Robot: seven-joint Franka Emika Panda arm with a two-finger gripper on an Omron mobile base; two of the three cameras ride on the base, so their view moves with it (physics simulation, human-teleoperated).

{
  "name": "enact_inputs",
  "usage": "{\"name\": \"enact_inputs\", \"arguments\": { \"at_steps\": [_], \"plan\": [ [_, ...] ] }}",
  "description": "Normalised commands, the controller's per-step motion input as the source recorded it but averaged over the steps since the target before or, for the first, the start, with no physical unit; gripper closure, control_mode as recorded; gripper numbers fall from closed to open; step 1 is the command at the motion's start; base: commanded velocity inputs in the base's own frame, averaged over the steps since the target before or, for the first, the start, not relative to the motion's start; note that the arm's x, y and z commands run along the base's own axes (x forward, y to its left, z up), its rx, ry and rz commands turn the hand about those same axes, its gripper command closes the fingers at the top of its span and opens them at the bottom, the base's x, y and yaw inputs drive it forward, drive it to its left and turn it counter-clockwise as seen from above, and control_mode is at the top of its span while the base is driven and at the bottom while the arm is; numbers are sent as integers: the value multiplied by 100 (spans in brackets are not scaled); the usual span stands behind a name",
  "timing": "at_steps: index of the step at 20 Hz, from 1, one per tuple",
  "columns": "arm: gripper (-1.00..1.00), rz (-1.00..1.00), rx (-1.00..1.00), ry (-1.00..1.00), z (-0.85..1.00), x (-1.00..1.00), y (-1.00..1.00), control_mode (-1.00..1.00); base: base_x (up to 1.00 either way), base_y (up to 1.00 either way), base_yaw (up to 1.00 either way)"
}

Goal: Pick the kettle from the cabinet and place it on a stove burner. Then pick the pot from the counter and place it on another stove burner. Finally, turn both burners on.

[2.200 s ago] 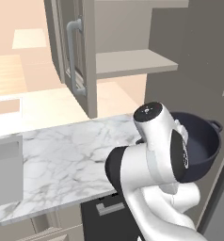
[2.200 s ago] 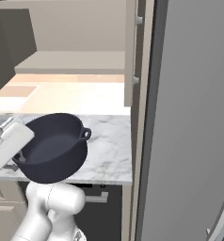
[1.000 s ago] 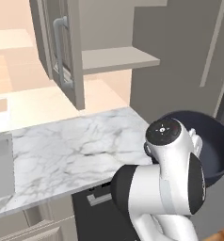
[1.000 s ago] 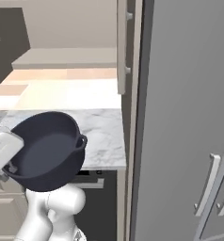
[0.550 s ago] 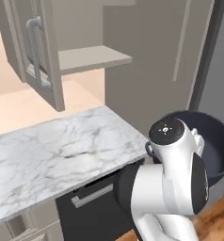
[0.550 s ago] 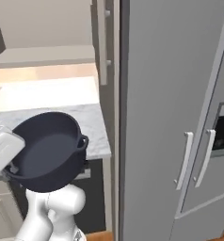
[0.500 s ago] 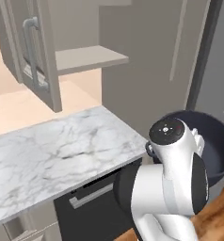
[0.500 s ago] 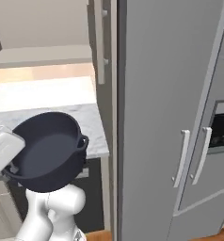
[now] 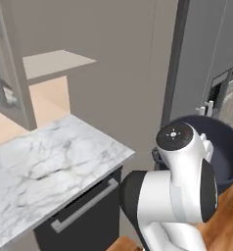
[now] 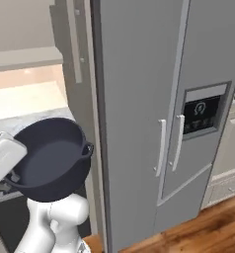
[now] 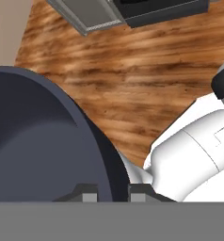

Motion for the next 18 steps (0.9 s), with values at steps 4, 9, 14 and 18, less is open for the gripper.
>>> {"name": "enact_inputs", "arguments": {
  "at_steps": [4, 9, 14, 18],
  "plan": [
    [100, 0, 0, 0, 0, 0, 0, 100, -39, 10, -44],
    [100, 0, 0, 0, 0, 0, 0, 100, -38, 13, -44],
    [100, 0, 0, 0, 0, 0, 0, 100, -37, 16, -44],
    [100, 0, 0, 0, 0, 0, 0, 100, -36, 14, -44]
  ]
}}
